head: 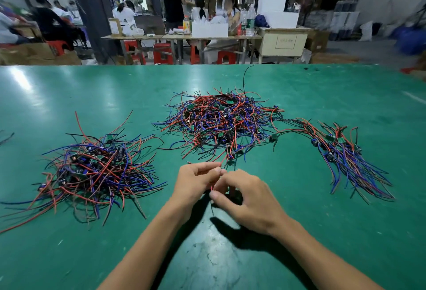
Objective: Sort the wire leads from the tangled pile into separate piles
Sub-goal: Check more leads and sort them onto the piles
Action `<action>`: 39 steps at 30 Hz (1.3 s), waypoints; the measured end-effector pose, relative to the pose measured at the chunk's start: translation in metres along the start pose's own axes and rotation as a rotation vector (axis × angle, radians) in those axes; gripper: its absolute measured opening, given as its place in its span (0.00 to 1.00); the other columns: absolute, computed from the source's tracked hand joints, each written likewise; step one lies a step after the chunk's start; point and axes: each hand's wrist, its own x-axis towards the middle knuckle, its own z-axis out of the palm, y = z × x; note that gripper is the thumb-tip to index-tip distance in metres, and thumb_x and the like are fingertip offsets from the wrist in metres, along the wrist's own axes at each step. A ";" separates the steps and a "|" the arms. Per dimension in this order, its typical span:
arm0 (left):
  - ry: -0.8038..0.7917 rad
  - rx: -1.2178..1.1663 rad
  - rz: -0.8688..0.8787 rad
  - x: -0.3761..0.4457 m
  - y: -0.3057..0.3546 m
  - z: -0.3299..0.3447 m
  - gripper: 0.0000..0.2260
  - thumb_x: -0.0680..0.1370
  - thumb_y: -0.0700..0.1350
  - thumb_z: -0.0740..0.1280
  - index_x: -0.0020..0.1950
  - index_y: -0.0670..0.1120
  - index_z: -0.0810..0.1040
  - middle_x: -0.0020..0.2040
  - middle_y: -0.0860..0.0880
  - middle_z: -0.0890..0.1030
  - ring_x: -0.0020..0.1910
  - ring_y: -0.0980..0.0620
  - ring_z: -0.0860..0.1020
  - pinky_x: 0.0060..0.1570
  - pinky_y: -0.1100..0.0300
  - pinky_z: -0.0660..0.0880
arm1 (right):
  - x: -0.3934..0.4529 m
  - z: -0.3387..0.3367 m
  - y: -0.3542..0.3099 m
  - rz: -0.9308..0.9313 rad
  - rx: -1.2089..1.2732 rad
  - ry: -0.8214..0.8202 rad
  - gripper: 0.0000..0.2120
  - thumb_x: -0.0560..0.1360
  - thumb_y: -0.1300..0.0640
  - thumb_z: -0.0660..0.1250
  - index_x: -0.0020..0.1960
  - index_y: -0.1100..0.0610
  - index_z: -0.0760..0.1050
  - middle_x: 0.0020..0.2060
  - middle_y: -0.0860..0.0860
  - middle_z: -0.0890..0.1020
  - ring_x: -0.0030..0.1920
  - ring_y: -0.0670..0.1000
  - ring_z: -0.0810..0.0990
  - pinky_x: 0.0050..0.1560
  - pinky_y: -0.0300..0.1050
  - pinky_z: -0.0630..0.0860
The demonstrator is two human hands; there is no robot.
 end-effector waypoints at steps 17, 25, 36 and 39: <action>-0.053 0.095 0.003 -0.007 0.012 0.000 0.08 0.76 0.37 0.70 0.52 0.45 0.87 0.41 0.45 0.86 0.28 0.55 0.75 0.29 0.65 0.73 | 0.027 -0.018 0.054 0.217 -0.344 0.194 0.10 0.76 0.47 0.72 0.57 0.43 0.80 0.56 0.46 0.74 0.59 0.49 0.69 0.57 0.48 0.69; 0.175 0.217 0.110 -0.001 0.011 -0.017 0.08 0.78 0.38 0.69 0.48 0.49 0.86 0.42 0.51 0.85 0.31 0.61 0.78 0.31 0.69 0.72 | 0.023 -0.021 0.045 0.074 -0.027 0.266 0.05 0.79 0.45 0.62 0.51 0.43 0.76 0.46 0.41 0.81 0.52 0.45 0.75 0.59 0.42 0.63; -0.056 0.443 0.372 -0.021 0.030 -0.011 0.17 0.79 0.60 0.61 0.51 0.53 0.86 0.39 0.55 0.86 0.37 0.56 0.83 0.40 0.68 0.76 | 0.014 -0.040 0.031 -0.101 -0.275 0.281 0.09 0.78 0.53 0.66 0.55 0.42 0.80 0.46 0.37 0.78 0.54 0.44 0.73 0.57 0.43 0.58; -0.051 0.597 0.436 -0.017 0.026 -0.015 0.07 0.76 0.56 0.73 0.49 0.55 0.87 0.40 0.56 0.86 0.36 0.55 0.82 0.42 0.62 0.78 | 0.013 -0.041 0.028 -0.098 -0.305 0.291 0.11 0.78 0.55 0.66 0.55 0.39 0.79 0.49 0.35 0.78 0.57 0.41 0.73 0.54 0.48 0.58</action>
